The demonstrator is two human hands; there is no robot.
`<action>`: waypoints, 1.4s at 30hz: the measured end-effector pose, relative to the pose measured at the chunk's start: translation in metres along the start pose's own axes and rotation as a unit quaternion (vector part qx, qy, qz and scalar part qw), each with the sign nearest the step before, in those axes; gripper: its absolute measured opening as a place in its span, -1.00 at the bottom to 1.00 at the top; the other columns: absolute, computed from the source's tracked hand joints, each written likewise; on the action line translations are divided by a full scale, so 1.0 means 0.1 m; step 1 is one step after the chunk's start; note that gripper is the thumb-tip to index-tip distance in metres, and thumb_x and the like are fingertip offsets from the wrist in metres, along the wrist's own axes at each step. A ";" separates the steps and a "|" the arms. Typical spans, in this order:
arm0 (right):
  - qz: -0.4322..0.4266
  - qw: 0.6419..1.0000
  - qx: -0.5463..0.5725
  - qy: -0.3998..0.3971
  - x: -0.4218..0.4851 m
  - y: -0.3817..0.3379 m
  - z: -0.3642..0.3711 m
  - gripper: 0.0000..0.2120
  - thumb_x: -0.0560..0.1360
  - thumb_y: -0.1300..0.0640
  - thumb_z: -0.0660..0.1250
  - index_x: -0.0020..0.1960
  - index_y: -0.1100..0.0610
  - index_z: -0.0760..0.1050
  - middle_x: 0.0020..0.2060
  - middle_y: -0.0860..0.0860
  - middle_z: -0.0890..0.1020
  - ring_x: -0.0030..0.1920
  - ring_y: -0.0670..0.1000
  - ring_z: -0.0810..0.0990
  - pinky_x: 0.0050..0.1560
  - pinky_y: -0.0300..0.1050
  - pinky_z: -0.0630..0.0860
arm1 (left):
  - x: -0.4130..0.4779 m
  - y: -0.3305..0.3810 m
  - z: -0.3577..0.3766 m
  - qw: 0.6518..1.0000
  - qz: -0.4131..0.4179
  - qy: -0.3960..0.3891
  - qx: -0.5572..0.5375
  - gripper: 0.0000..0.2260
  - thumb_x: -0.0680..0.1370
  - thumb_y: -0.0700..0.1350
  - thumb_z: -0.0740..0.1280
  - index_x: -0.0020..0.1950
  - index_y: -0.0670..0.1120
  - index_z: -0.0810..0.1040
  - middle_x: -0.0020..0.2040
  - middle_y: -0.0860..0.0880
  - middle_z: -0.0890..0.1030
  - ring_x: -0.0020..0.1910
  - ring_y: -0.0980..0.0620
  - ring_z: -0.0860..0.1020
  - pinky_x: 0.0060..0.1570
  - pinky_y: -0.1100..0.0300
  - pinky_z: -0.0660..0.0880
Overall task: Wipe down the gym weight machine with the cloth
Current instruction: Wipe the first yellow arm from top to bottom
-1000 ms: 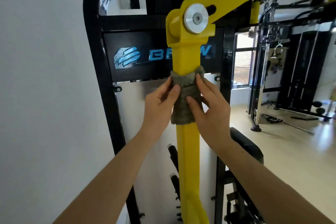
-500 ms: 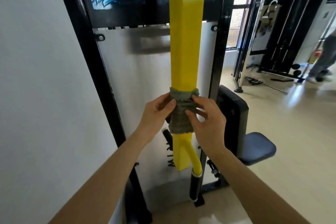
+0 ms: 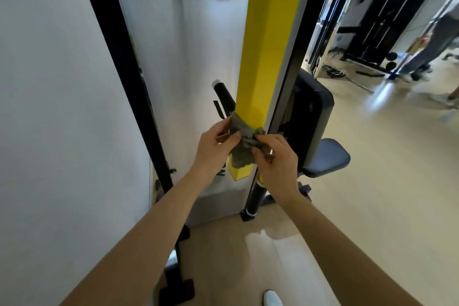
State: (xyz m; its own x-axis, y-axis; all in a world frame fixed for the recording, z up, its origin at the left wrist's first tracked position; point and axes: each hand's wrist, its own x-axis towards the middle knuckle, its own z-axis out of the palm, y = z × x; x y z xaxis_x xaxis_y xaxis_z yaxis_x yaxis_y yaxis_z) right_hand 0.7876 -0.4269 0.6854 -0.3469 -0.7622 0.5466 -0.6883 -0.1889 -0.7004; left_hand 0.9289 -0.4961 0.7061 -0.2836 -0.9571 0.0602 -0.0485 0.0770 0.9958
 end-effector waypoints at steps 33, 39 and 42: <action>0.163 0.972 0.025 -0.170 -0.16 0.10 0.08 -0.41 0.66 -0.04 0.18 0.62 -0.03 0.06 -0.03 -0.34 0.47 -0.11 -0.07 0.59 -0.07 -0.27 0.58 | 0.25 -0.46 0.04 0.978 -0.072 0.110 -0.162 -0.95 0.66 -0.12 0.29 0.09 0.00 0.53 0.09 -0.01 0.64 0.10 -0.01 0.65 0.07 0.08 0.65; 0.165 0.969 0.020 -0.181 -0.17 0.10 0.11 -0.39 0.66 -0.05 0.12 0.63 -0.03 -0.04 0.08 -0.18 0.45 -0.13 -0.13 0.55 -0.09 -0.36 0.52 | 0.24 -0.72 0.09 0.985 -0.089 0.029 -0.144 -0.80 0.72 -0.07 0.14 0.01 -0.05 0.52 -0.03 -0.08 0.58 -0.02 0.00 0.57 0.11 0.13 0.53; 0.158 0.971 0.022 -0.177 -0.16 0.12 0.11 -0.39 0.65 -0.07 0.11 0.64 -0.02 -0.03 0.18 -0.10 0.47 -0.08 -0.11 0.55 -0.01 -0.24 0.56 | 0.26 -0.81 0.01 0.980 -0.138 0.006 -0.142 -0.77 0.72 -0.01 0.15 0.10 -0.08 0.54 0.08 -0.11 0.65 0.09 -0.04 0.64 0.26 0.04 0.55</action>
State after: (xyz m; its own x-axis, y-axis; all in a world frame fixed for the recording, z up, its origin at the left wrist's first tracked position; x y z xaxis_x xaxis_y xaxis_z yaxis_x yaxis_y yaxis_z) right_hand 0.7923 -0.4233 0.6633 -0.2894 -0.9503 0.1150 -0.5530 0.0680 -0.8304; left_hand 0.9247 -0.5269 0.6274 -0.2850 -0.9341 -0.2149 0.1475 -0.2642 0.9531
